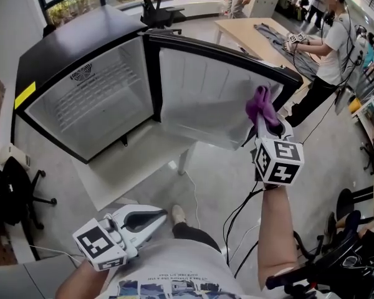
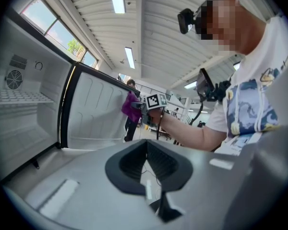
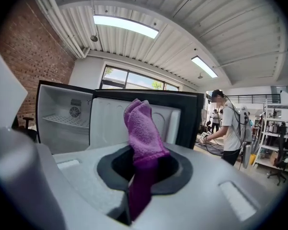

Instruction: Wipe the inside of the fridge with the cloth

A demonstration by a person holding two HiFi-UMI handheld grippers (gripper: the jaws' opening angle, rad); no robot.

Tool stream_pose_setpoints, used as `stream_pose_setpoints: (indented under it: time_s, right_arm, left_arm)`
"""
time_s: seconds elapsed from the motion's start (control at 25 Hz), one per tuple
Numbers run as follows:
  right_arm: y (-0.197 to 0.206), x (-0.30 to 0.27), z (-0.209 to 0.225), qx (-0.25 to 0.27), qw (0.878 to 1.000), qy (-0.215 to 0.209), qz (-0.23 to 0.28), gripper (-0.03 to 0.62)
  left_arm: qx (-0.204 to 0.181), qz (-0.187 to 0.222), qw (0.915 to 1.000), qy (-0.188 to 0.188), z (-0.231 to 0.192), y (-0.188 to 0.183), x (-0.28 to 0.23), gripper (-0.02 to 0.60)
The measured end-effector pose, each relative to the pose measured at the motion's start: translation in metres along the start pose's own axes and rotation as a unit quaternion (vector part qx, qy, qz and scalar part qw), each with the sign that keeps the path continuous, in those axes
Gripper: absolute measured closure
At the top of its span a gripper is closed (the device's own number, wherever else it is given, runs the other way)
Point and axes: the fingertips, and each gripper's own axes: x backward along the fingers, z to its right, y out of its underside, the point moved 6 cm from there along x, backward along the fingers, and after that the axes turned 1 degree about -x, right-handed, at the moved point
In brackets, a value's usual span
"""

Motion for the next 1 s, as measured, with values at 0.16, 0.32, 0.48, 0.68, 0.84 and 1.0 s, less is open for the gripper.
stream_pose_setpoints:
  time_s: [0.16,0.32,0.48,0.68,0.84,1.0]
  right_arm:
    - [-0.013,-0.003,-0.037,0.009,0.999,-0.049,0.012,0.54]
    - [-0.014,-0.019,-0.081,0.012,0.992,-0.123,0.022,0.54]
    - [-0.01,-0.044,-0.124,0.028,0.982,-0.184,0.028,0.54]
    - [-0.004,-0.082,-0.165,0.038,0.973,-0.226,0.016,0.54]
    - [0.005,-0.111,-0.184,0.046,0.97,-0.238,0.003,0.54]
    - [0.015,-0.127,-0.193,0.051,0.97,-0.237,-0.007,0.54]
  left_arm:
    - [0.005,0.004,0.9999,-0.015,-0.003,0.0,0.008,0.575]
    - [0.012,0.011,0.9994,-0.032,-0.005,0.001,0.015,0.575]
    - [0.018,0.019,0.998,-0.057,-0.01,0.002,0.026,0.575]
    - [0.029,0.026,0.9943,-0.1,-0.016,0.004,0.043,0.575]
    - [0.035,0.028,0.9911,-0.125,-0.021,0.005,0.05,0.575]
    - [0.04,0.022,0.9893,-0.138,-0.023,0.006,0.053,0.575]
